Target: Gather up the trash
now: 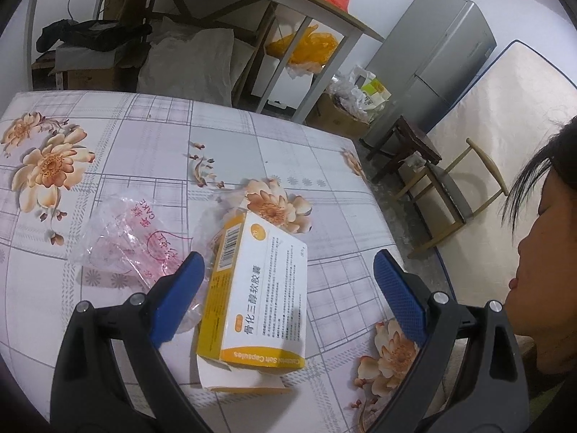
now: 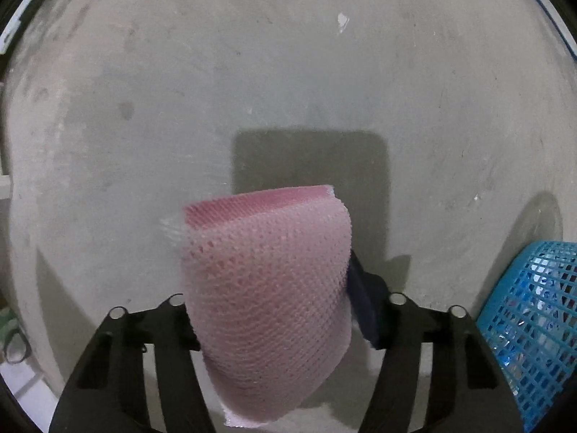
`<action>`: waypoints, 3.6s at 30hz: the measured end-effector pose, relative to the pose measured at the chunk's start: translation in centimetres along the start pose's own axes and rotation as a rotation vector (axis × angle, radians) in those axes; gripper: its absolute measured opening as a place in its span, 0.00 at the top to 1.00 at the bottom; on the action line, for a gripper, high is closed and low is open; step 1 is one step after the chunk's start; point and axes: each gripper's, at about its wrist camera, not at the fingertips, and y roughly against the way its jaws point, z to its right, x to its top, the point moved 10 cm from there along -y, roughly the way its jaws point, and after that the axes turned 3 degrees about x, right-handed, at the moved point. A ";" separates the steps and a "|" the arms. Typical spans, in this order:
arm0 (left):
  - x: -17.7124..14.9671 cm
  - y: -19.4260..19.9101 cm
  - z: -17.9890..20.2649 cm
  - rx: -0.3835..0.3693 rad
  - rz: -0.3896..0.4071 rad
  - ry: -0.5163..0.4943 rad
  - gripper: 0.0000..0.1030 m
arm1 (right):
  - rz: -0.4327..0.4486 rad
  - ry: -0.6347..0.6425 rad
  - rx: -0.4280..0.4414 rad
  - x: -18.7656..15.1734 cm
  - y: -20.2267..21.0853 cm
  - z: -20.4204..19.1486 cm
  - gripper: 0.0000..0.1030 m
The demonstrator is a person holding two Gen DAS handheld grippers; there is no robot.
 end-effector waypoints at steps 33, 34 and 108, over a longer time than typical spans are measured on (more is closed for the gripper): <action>-2.8 11.2 2.2 -0.104 0.153 -0.024 0.12 | 0.330 -0.081 0.337 -11.1 26.4 21.7 0.30; -2.9 11.7 2.3 -0.106 0.158 -0.025 0.12 | 0.337 -0.088 0.341 -11.3 26.9 22.1 0.30; -4.7 -0.6 -7.6 0.107 -0.157 0.077 0.88 | 0.362 0.929 0.369 -47.6 43.9 -9.0 0.31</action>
